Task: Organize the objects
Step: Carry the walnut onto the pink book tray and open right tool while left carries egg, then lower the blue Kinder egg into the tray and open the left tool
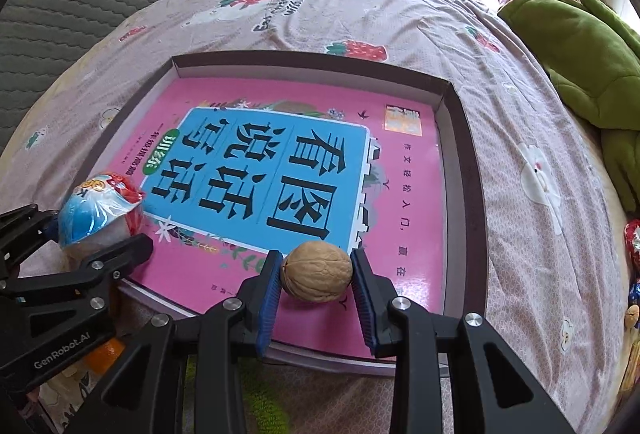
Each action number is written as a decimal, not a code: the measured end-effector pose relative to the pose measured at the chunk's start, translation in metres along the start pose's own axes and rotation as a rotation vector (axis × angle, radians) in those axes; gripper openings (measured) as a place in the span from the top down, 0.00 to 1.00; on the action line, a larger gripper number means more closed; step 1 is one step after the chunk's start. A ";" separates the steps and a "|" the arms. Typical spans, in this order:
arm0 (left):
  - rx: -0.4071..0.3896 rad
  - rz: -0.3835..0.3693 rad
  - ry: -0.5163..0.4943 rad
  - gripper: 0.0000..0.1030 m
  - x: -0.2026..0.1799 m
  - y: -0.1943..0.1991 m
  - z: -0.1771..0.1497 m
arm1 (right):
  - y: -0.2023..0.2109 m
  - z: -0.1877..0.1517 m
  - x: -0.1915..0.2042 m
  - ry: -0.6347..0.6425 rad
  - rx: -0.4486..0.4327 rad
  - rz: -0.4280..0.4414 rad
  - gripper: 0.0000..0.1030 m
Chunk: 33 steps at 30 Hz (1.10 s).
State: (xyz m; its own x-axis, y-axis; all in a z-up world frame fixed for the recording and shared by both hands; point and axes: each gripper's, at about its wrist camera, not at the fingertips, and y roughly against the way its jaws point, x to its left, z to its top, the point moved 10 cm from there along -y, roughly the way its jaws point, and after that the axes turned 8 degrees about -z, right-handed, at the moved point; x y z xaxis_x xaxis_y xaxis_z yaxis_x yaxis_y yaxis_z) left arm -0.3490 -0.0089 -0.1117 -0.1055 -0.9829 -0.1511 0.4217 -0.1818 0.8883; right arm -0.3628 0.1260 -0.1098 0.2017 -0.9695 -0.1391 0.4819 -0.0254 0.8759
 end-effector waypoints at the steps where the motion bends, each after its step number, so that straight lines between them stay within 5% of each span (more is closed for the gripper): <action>1: 0.001 0.000 -0.001 0.49 0.000 0.000 0.000 | -0.001 -0.001 0.000 0.002 0.006 0.000 0.66; 17: -0.007 -0.019 0.025 0.48 0.002 0.005 0.007 | -0.005 -0.001 -0.005 -0.021 0.044 -0.003 0.65; 22: -0.013 -0.038 0.049 0.48 0.004 0.012 0.011 | -0.001 0.001 -0.010 -0.041 0.046 0.003 0.57; 33: -0.008 -0.052 0.057 0.43 0.002 0.015 0.015 | 0.016 0.005 -0.015 -0.061 0.022 0.010 0.55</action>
State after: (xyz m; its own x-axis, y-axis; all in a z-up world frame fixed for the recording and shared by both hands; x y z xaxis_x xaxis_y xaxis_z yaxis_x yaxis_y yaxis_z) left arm -0.3559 -0.0136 -0.0922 -0.0760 -0.9721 -0.2217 0.4247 -0.2327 0.8749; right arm -0.3620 0.1394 -0.0912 0.1535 -0.9828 -0.1029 0.4611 -0.0209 0.8871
